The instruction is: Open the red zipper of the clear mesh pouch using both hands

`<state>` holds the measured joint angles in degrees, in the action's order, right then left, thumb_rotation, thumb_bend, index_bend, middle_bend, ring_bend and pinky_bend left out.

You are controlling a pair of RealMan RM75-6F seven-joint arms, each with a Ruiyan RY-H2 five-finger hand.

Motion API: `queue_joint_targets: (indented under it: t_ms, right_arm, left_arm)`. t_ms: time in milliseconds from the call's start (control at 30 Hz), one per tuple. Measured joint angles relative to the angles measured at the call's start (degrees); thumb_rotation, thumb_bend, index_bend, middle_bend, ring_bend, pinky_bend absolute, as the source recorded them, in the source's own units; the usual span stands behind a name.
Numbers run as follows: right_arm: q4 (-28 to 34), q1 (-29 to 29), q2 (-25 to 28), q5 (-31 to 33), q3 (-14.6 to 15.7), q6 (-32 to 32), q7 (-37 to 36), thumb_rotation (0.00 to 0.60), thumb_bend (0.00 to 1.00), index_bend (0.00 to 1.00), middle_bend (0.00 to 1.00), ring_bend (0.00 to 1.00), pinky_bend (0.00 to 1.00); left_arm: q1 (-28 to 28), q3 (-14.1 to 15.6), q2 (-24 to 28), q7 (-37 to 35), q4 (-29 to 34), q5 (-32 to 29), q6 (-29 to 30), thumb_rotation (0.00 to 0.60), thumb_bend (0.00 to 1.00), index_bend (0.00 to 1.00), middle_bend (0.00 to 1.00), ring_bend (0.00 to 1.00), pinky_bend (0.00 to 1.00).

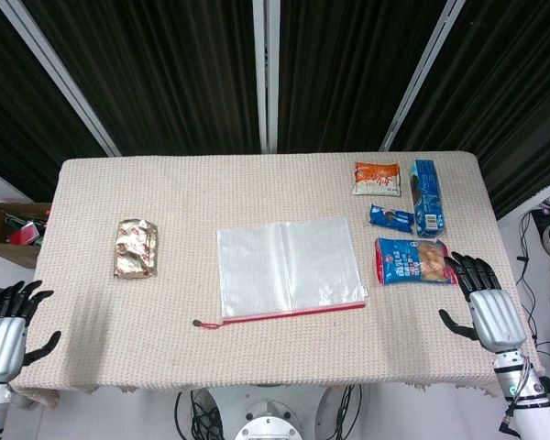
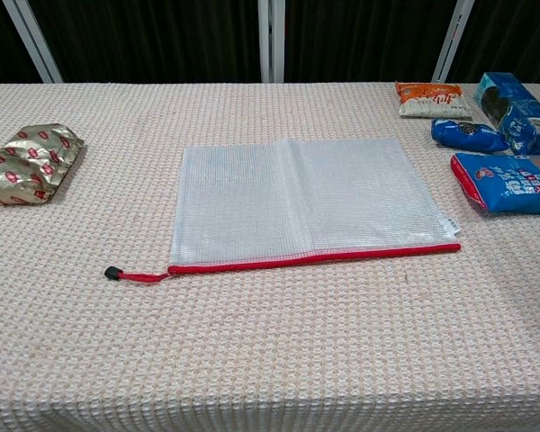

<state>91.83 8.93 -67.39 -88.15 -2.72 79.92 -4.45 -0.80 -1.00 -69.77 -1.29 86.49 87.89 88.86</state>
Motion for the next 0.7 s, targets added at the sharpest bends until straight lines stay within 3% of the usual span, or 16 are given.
queue_joint_targets:
  t_ms: [200,400,700]
  right_arm:
    - [0.9,0.4,0.2,-0.8,0.5,-0.9,-0.5,0.600,0.21,0.03,0.04,0.00,0.00]
    - [2.7,3.4,0.6,-6.0,1.8,-3.7,-2.2,0.600,0.20,0.05,0.05,0.00,0.00]
    - [5.0,13.7,-3.1,-10.2,2.0,-17.8,1.0,0.600,0.18,0.08,0.04,0.00,0.00]
  left_arm:
    - [-0.2,0.0,0.0,-0.1,0.0,-0.2,-0.3,0.600,0.23,0.23,0.13,0.08,0.11]
    - [0.1,0.2,-0.5,-0.2,0.3,0.7,0.8,0.600,0.23,0.23,0.13,0.08,0.11]
    - [0.4,0.4,-1.2,-0.1,0.8,2.0,2.2,0.600,0.23,0.23,0.13,0.08,0.11]
